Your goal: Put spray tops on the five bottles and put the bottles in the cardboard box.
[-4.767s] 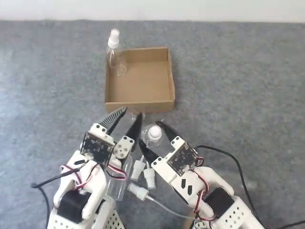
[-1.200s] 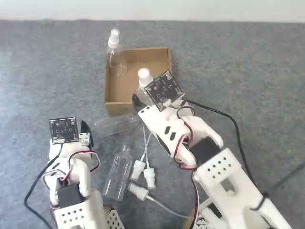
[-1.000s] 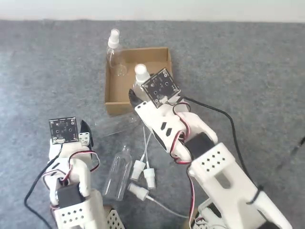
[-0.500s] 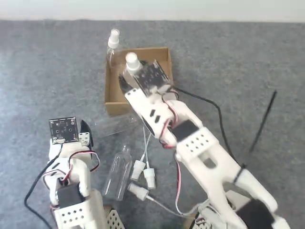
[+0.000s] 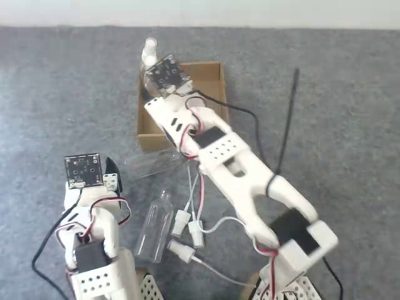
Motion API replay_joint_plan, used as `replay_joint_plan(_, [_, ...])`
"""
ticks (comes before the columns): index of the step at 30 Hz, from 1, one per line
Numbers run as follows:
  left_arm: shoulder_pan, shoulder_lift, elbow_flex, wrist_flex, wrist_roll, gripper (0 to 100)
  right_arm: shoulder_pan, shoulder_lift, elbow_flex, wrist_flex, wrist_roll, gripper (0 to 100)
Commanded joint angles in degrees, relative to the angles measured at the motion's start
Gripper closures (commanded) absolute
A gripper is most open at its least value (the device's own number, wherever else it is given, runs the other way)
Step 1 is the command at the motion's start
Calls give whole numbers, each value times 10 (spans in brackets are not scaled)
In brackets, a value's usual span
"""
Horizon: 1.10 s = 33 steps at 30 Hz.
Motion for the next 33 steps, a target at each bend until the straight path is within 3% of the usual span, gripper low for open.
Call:
replay_joint_plan(1, [-2,-10,-3,-15,-3,876,-8,35,-91,-14,3,887])
replay_joint_plan(14, [-2,-9,-3,-14,-3,876,-11,215,-231,-13,3,887])
replay_joint_plan(33, [-2,-9,-2,-14,-4,876,-17,265,-252,-28,-2,887])
